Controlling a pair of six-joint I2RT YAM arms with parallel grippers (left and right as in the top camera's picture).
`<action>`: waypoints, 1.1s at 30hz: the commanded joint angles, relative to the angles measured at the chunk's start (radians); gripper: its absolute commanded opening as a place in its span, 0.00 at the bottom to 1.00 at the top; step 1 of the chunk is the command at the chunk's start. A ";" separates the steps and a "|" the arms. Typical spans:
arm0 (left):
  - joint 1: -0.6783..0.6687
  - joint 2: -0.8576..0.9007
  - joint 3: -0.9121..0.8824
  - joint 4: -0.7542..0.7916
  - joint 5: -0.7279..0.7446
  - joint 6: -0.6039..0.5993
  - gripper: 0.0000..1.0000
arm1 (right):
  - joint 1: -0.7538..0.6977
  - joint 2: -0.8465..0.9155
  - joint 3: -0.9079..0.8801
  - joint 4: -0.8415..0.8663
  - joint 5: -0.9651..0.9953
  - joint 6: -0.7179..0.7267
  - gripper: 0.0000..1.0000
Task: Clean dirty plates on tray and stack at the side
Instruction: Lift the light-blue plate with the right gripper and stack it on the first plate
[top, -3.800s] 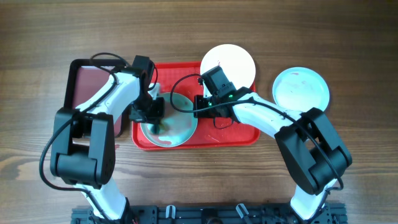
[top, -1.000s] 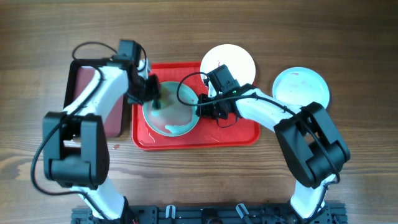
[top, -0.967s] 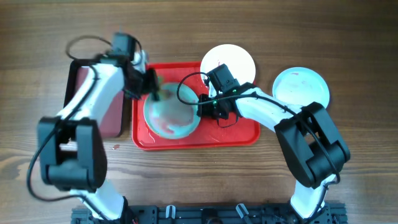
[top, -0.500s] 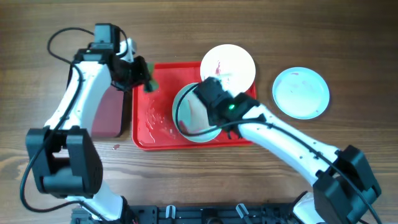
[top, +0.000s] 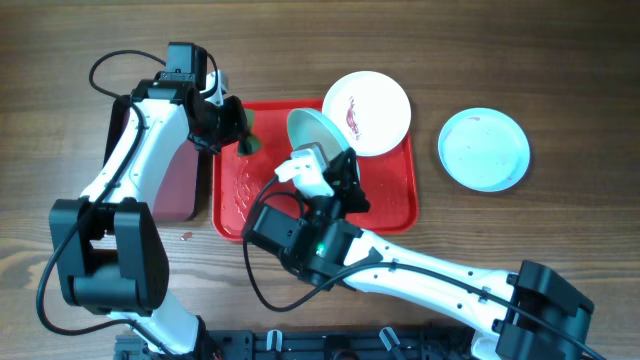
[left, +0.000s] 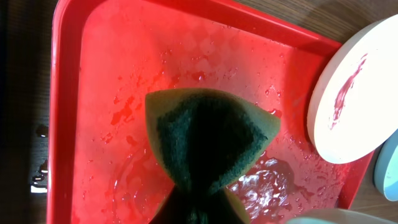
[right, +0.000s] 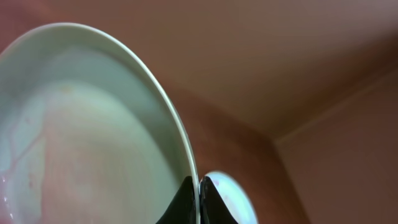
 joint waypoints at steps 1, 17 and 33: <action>-0.001 0.009 -0.006 -0.001 -0.004 -0.010 0.04 | 0.017 -0.016 0.018 0.119 0.133 -0.243 0.04; -0.001 0.009 -0.006 -0.004 -0.004 -0.010 0.04 | 0.021 -0.016 0.009 0.162 -0.158 -0.292 0.04; -0.001 0.009 -0.006 -0.004 -0.004 -0.010 0.04 | -0.983 -0.351 -0.005 -0.167 -1.355 0.074 0.04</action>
